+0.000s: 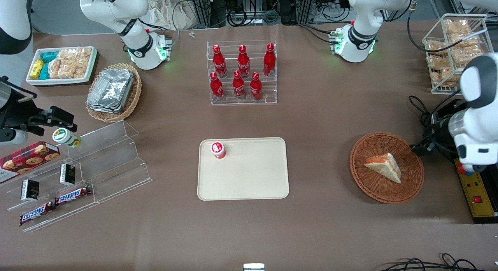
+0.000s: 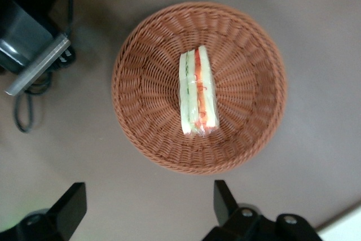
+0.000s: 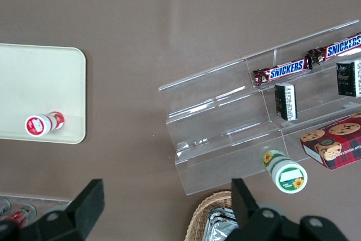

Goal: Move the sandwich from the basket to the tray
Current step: 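Lower the left gripper and close it on the wrapped sandwich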

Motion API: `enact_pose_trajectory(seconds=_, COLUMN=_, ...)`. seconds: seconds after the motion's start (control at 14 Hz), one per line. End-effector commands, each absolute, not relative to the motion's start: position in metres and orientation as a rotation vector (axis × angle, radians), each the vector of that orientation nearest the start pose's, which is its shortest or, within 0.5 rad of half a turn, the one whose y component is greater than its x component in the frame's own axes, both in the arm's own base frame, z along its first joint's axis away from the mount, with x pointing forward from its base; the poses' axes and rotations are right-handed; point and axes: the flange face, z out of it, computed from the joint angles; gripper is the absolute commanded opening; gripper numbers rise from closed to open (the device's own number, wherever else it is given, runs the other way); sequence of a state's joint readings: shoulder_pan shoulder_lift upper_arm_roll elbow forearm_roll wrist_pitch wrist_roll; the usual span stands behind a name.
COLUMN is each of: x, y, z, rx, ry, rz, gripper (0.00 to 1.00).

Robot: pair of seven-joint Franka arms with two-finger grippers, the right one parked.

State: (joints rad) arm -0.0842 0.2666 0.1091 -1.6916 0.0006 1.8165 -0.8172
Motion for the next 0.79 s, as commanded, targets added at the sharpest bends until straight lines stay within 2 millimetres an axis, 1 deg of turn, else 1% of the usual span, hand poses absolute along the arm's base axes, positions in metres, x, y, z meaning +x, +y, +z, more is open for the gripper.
enact_pose_trajectory(seconds=0.0, x=0.614, y=0.01, z=0.372, rx=-2.693, ry=-1.442, rz=0.173, gripper=1.0)
enact_pose_trajectory(seconds=0.07, x=0.617, y=0.007, z=0.349, rx=-2.641, ry=-1.509, rz=0.182, gripper=1.0)
enact_pose_trajectory(seconds=0.14, x=0.622, y=0.005, z=0.332, rx=-2.607, ry=-1.559, rz=0.171, gripper=1.0)
enact_pose_trajectory(seconds=0.21, x=0.626, y=0.003, z=0.32, rx=-2.605, ry=-1.579, rz=0.151, gripper=1.0)
enact_pose_trajectory(seconds=0.36, x=0.629, y=0.002, z=0.295, rx=-2.599, ry=-1.578, rz=0.156, gripper=1.0)
enact_pose_trajectory(seconds=0.43, x=0.63, y=0.001, z=0.279, rx=-2.594, ry=-1.572, rz=0.165, gripper=1.0)
enact_pose_trajectory(seconds=0.5, x=0.63, y=-0.003, z=0.263, rx=-2.59, ry=-1.556, rz=0.184, gripper=0.95)
enact_pose_trajectory(seconds=0.57, x=0.628, y=-0.008, z=0.247, rx=-2.579, ry=-1.537, rz=0.21, gripper=0.63)
enact_pose_trajectory(seconds=0.64, x=0.627, y=-0.016, z=0.241, rx=-2.582, ry=-1.513, rz=0.216, gripper=0.21)
enact_pose_trajectory(seconds=0.71, x=0.627, y=-0.017, z=0.244, rx=-2.586, ry=-1.505, rz=0.216, gripper=0.0)
